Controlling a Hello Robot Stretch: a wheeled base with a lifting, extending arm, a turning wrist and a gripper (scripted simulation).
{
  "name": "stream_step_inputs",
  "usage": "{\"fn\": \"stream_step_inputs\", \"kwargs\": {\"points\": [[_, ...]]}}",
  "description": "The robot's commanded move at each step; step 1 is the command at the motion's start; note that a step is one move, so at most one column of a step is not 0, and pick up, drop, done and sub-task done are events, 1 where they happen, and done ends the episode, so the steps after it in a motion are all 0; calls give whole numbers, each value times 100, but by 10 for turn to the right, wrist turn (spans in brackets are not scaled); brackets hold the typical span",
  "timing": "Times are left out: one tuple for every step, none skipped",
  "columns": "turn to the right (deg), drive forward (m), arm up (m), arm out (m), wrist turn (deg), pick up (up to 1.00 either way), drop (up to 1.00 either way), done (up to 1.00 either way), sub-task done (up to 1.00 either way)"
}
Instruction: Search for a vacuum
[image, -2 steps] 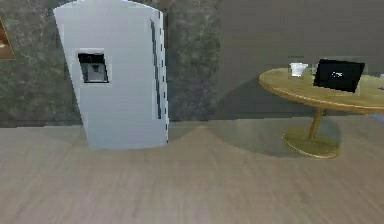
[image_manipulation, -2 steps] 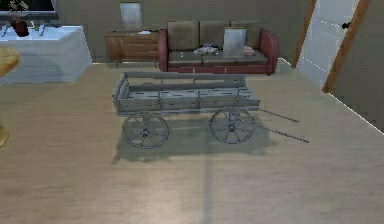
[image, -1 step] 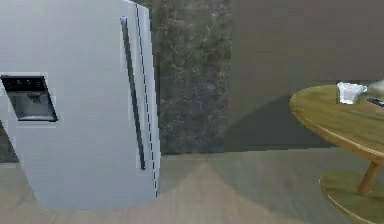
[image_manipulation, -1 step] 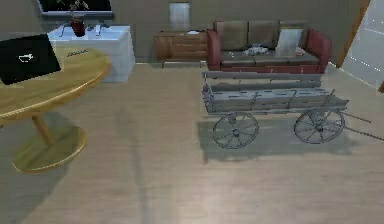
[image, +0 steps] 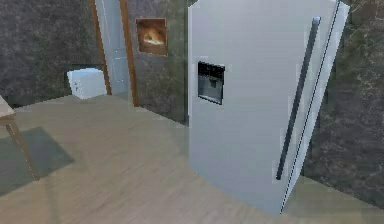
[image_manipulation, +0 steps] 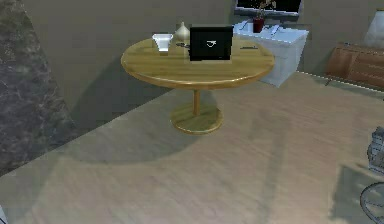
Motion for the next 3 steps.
{"fn": "stream_step_inputs", "kwargs": {"points": [[-60, 0, 0, 0, 0, 0, 0, 0, 0], [0, 50, 0, 0, 0, 0, 0, 0, 0], [-240, 0, 0, 0, 0, 0, 0, 0, 0]]}}
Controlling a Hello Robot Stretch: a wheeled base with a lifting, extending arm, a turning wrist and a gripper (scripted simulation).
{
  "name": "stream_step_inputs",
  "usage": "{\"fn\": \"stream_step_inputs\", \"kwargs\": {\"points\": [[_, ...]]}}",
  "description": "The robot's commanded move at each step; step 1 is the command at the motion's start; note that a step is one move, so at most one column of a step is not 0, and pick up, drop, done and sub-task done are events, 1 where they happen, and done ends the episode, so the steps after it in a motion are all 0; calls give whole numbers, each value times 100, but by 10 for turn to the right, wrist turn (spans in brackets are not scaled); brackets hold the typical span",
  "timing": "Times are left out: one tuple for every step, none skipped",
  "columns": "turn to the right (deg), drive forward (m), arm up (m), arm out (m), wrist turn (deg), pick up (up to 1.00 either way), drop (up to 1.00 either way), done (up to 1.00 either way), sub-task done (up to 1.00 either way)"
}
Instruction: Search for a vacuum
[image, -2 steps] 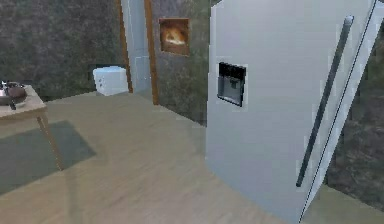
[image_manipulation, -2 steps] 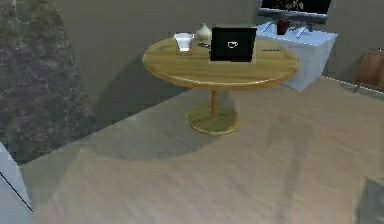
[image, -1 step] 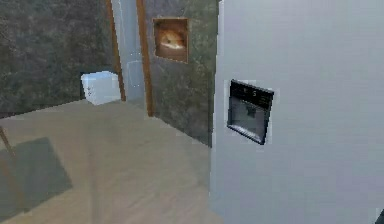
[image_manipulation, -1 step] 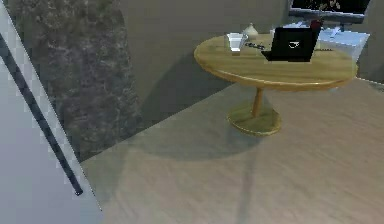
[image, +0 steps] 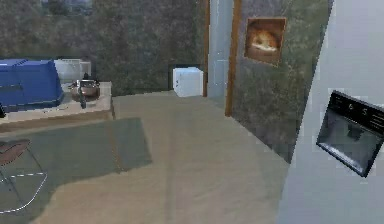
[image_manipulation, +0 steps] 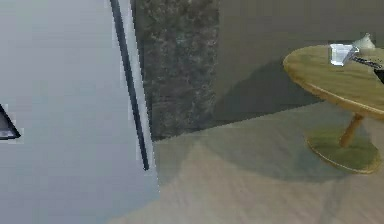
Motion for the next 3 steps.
{"fn": "stream_step_inputs", "kwargs": {"points": [[0, 100, 0, 0, 0, 0, 0, 0, 0], [-420, 0, 0, 0, 0, 0, 0, 0, 0], [0, 5, 0, 0, 0, 0, 0, 0, 0]]}}
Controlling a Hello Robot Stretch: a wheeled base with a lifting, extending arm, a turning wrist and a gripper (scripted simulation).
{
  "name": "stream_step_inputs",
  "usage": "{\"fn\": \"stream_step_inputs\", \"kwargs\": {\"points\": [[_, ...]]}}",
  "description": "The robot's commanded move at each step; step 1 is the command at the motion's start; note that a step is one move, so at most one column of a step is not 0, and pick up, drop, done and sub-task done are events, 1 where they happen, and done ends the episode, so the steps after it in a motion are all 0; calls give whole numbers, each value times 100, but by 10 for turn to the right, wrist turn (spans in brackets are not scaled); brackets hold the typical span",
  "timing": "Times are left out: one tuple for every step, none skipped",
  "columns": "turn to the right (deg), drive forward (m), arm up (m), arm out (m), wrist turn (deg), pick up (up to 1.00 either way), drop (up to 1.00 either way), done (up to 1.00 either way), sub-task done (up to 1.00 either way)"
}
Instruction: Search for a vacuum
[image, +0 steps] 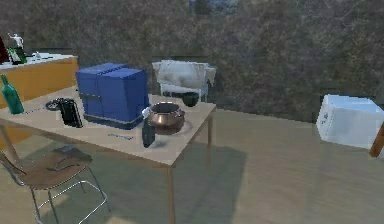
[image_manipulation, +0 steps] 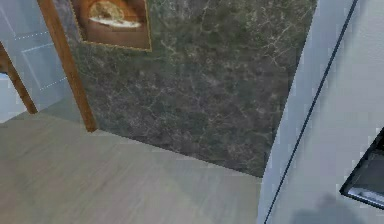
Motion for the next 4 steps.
{"fn": "stream_step_inputs", "kwargs": {"points": [[420, 0, 0, 0, 0, 0, 0, 0, 0], [0, 100, 0, 0, 0, 0, 0, 0, 0], [0, 100, 0, 0, 0, 0, 0, 0, 0], [150, 0, 0, 0, 0, 0, 0, 0, 0]]}}
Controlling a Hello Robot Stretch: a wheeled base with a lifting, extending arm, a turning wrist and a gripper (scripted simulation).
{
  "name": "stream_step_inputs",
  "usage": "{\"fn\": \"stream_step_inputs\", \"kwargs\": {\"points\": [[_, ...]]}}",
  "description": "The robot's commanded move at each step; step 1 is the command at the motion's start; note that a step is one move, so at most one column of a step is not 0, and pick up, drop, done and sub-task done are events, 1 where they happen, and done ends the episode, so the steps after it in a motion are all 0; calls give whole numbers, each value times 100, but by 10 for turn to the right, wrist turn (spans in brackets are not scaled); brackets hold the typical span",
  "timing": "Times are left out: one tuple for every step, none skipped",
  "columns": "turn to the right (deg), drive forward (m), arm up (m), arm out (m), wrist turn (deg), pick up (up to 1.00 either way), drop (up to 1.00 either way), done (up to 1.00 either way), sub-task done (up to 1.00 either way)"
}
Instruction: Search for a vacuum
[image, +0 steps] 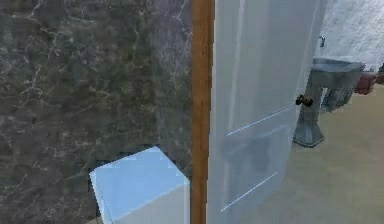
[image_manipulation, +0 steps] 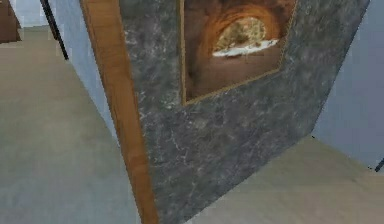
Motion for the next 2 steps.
{"fn": "stream_step_inputs", "kwargs": {"points": [[0, 5, 0, 0, 0, 0, 0, 0, 0], [450, 0, 0, 0, 0, 0, 0, 0, 0]]}}
